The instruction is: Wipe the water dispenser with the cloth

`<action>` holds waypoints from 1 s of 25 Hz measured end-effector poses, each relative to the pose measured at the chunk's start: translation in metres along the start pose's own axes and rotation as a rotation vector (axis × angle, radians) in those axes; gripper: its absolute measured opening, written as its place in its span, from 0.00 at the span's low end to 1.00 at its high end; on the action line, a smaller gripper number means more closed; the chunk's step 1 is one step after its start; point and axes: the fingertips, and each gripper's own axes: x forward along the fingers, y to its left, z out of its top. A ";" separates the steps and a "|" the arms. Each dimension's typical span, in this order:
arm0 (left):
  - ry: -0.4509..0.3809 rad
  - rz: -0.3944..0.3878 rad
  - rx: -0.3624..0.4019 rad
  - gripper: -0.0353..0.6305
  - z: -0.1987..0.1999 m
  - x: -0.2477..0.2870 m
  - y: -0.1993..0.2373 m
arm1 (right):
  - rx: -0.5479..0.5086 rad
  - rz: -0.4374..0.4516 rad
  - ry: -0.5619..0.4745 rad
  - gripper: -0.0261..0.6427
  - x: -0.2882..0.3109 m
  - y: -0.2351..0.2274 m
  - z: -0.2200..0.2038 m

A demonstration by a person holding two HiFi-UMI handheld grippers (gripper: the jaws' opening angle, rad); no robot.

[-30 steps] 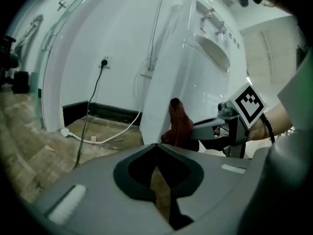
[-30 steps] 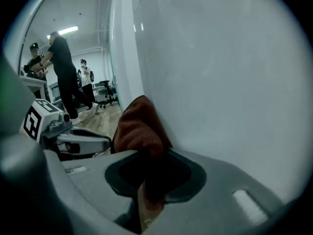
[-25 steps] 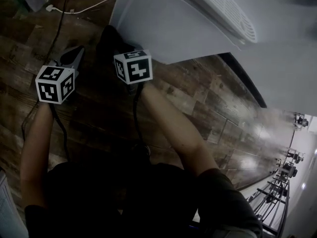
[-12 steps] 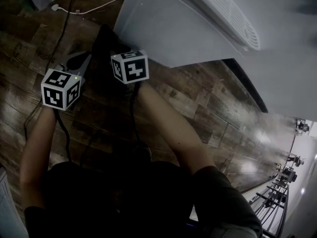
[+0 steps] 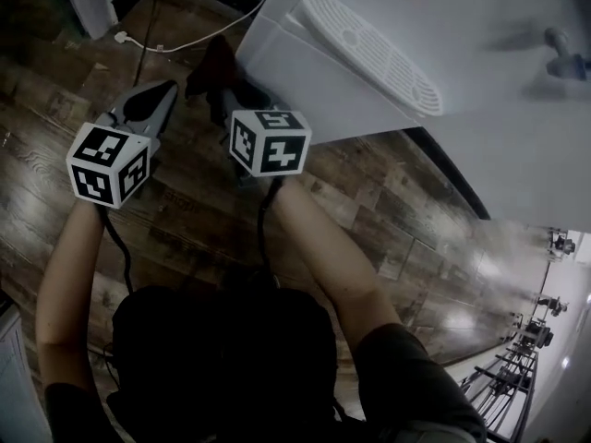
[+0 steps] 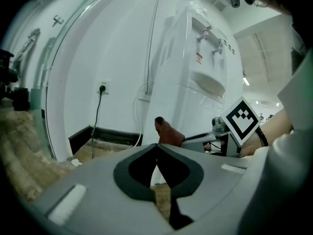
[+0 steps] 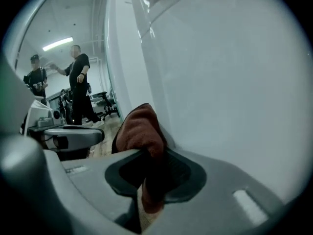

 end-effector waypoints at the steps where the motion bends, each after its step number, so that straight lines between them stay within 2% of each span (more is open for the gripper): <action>1: -0.007 0.007 0.002 0.08 0.012 -0.008 0.000 | 0.012 -0.005 -0.008 0.14 -0.008 0.004 0.010; 4: -0.012 0.042 0.038 0.08 0.045 -0.033 -0.006 | 0.038 -0.015 -0.024 0.14 -0.036 0.019 0.039; 7: -0.010 0.060 0.061 0.08 0.069 -0.051 -0.021 | 0.018 -0.017 -0.026 0.14 -0.064 0.036 0.068; 13: 0.007 0.036 -0.035 0.08 0.132 -0.070 -0.058 | 0.035 -0.028 -0.013 0.14 -0.107 0.057 0.133; 18: 0.011 -0.011 -0.013 0.08 0.200 -0.087 -0.085 | 0.102 -0.076 -0.042 0.14 -0.137 0.056 0.192; 25: 0.013 -0.020 -0.008 0.08 0.286 -0.111 -0.098 | 0.165 -0.079 -0.063 0.14 -0.177 0.078 0.266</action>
